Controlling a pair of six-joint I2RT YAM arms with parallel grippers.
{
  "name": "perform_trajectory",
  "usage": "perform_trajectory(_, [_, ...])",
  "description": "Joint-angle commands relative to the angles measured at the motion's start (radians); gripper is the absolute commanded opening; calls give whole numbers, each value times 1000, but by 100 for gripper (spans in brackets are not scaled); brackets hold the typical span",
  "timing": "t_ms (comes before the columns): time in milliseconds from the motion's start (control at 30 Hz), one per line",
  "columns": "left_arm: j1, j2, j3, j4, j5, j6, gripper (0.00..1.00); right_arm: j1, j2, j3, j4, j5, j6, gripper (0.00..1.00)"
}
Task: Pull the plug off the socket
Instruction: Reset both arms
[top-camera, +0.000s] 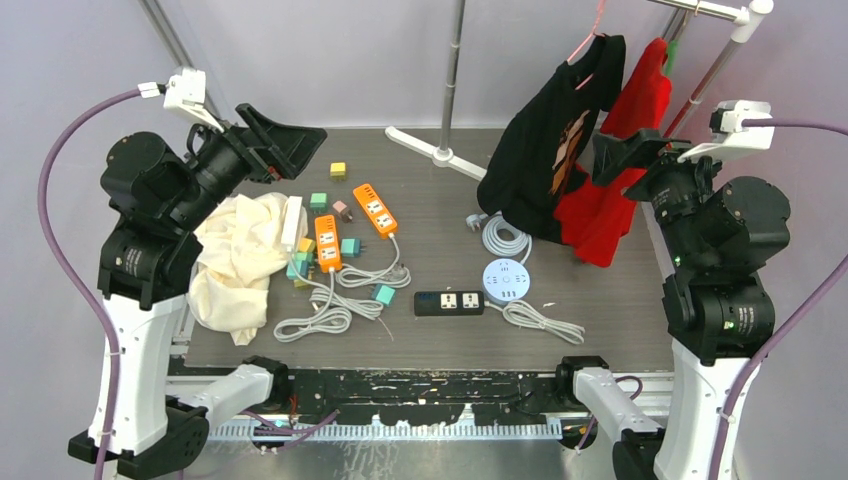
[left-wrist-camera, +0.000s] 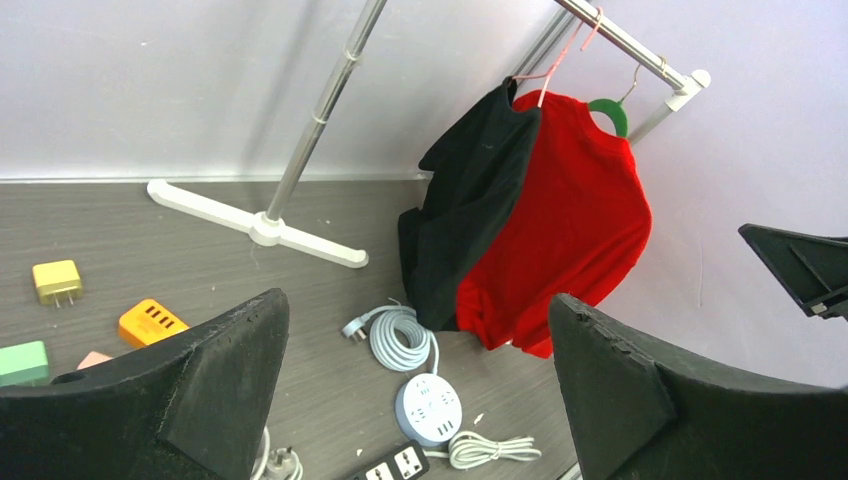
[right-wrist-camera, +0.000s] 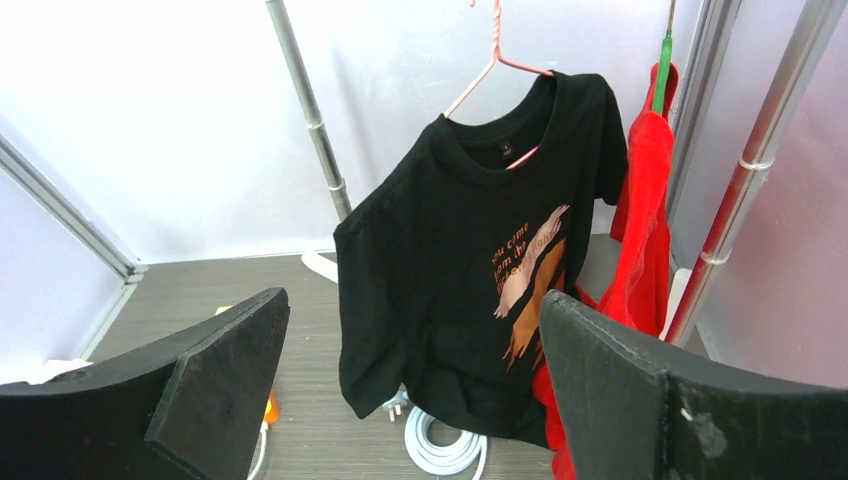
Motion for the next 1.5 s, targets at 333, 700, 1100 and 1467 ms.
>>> perform_trajectory(333, [5,-69,41,-17,15,38,99,-4,-5,49,58,19,24,100])
perform_trajectory(700, [6,-109,4,-19,-3,34,99,-6,-36,52,32,26,18,100])
perform_trajectory(1100, [5,-151,-41,-14,-1,15,99,-6,-92,41,8,57,10,100])
perform_trajectory(1467, [6,-201,-94,-44,-29,25,99,-9,-128,33,-5,69,8,100])
